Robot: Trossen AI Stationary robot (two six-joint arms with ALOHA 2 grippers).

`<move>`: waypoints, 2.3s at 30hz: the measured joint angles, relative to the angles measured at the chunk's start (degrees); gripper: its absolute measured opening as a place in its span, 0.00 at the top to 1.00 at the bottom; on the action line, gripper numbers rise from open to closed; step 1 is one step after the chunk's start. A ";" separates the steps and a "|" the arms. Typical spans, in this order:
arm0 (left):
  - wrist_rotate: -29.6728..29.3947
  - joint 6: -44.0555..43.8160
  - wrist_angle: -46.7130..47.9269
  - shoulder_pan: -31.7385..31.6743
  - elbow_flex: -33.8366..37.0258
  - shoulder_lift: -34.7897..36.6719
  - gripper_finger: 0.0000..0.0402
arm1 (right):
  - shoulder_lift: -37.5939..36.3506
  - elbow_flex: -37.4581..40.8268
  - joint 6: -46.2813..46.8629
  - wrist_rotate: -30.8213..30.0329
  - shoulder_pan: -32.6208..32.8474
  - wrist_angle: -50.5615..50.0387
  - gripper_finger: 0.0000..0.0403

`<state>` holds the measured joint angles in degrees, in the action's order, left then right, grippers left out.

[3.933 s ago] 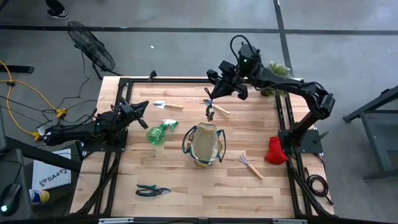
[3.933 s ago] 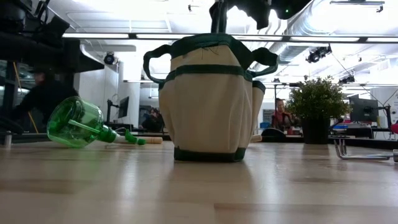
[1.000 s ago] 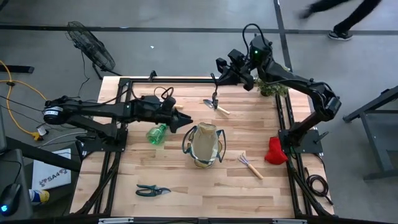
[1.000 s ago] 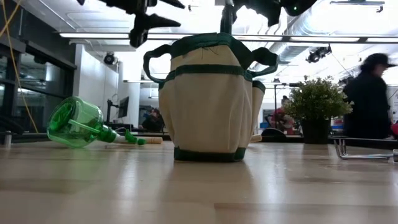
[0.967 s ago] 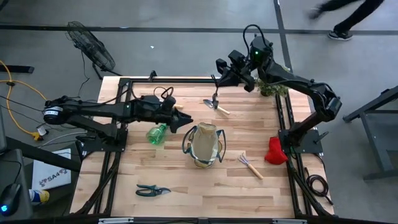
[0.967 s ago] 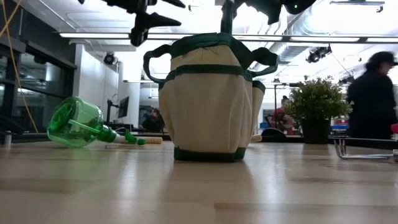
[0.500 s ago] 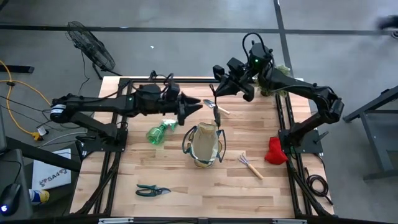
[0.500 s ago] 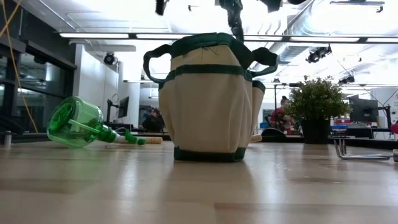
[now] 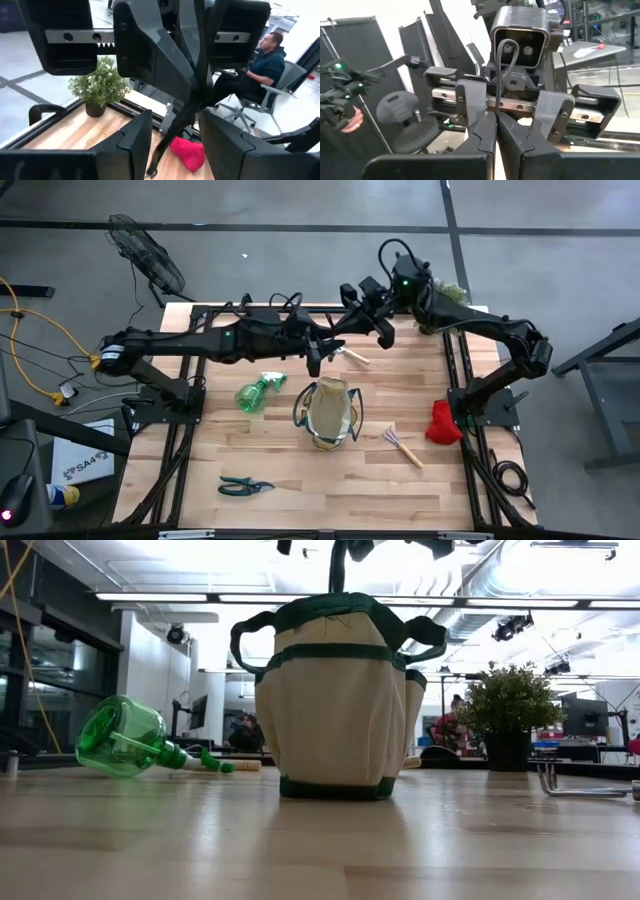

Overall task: Pick & Place Garden tools in Gardening bag
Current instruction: Put the green shears into the white gardening bag

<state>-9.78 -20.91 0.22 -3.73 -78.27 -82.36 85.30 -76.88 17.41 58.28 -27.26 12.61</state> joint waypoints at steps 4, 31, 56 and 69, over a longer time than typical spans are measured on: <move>-0.34 -0.28 0.22 0.00 -0.08 -0.23 0.60 | 0.00 0.00 -0.97 -0.85 0.32 -1.42 0.99; -1.38 1.60 3.90 0.02 -0.01 1.76 1.00 | -0.04 -0.02 -0.87 -1.28 -0.14 -3.38 0.99; -14.01 -3.89 10.27 12.24 -1.74 4.47 1.00 | -8.79 -0.02 -2.67 -1.42 -13.61 -25.76 0.66; -39.92 -5.50 11.83 28.50 -5.02 4.45 1.00 | -13.66 -0.02 -2.61 -11.24 -14.00 -34.50 0.67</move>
<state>-49.70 -26.41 12.06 24.78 -83.29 -77.91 71.64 -76.90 14.79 47.03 -41.25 -21.88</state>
